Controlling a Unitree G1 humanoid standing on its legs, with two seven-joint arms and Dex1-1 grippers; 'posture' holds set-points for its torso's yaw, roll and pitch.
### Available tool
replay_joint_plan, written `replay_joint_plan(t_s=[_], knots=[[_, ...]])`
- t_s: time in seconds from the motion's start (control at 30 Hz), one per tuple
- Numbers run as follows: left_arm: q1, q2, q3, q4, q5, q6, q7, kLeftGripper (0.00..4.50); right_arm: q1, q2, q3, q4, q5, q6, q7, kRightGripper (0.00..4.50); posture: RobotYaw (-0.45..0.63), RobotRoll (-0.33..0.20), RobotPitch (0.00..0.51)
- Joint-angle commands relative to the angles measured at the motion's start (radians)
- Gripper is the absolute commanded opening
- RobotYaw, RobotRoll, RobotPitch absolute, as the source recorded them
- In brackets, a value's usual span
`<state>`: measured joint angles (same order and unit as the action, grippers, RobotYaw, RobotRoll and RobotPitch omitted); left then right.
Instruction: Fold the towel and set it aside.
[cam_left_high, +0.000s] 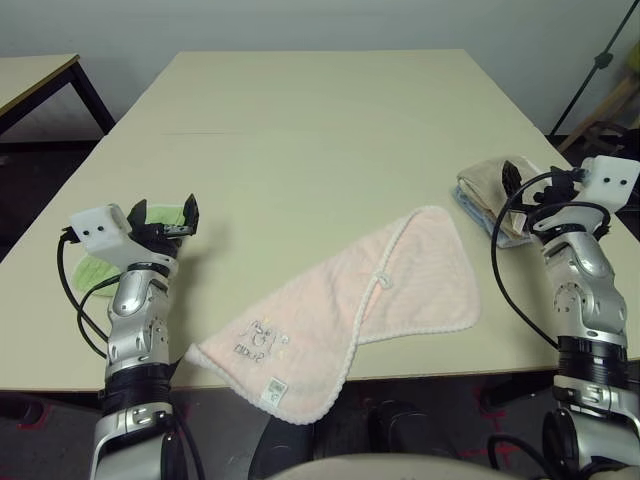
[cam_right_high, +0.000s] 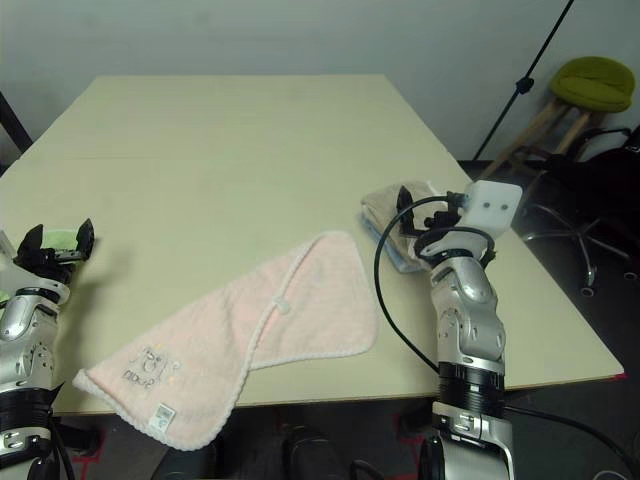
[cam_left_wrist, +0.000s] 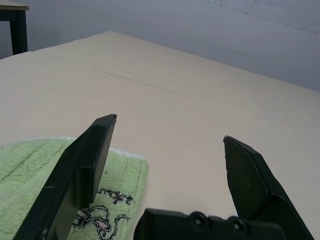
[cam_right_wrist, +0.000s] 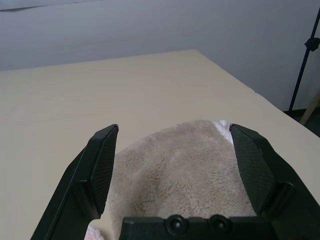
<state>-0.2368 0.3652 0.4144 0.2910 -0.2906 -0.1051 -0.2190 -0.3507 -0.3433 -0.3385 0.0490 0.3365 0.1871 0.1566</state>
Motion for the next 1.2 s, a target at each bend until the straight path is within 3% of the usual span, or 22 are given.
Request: replay_joint_plan(t_s=[0.03,0.27,0.53,0.67,1.0,1.2], knots=[[-0.008,0.012,-0.001,-0.006,0.002,0.003,-0.001,4.50,-0.002,0.000,0.015,-0.043,0.006,0.040,0.002,4.47,0.06,0.000,0.058],[-0.052,0.098,-0.007,-0.041,-0.066,0.025,-0.143,4.50,-0.081,-0.051,0.054,-0.134,0.063,0.184,0.083,4.47,0.07,0.000,0.045],[-0.034,0.290,-0.055,-0.090,-0.202,0.154,-0.557,4.50,-0.285,-0.215,0.174,-0.008,0.123,0.552,0.290,4.47,0.12,0.000,0.046],[-0.043,0.354,-0.070,-0.114,-0.246,0.229,-0.681,4.50,-0.415,-0.241,0.241,0.107,0.152,0.766,0.372,4.47,0.16,0.000,0.054],[0.008,0.428,-0.116,-0.246,-0.320,0.400,-0.872,4.50,-0.673,-0.267,0.491,0.501,-0.021,0.887,0.531,4.47,0.21,0.000,0.041],[0.028,0.418,-0.123,-0.308,-0.346,0.463,-0.893,4.50,-0.737,-0.240,0.537,0.692,-0.104,0.866,0.573,4.47,0.23,0.000,0.041]])
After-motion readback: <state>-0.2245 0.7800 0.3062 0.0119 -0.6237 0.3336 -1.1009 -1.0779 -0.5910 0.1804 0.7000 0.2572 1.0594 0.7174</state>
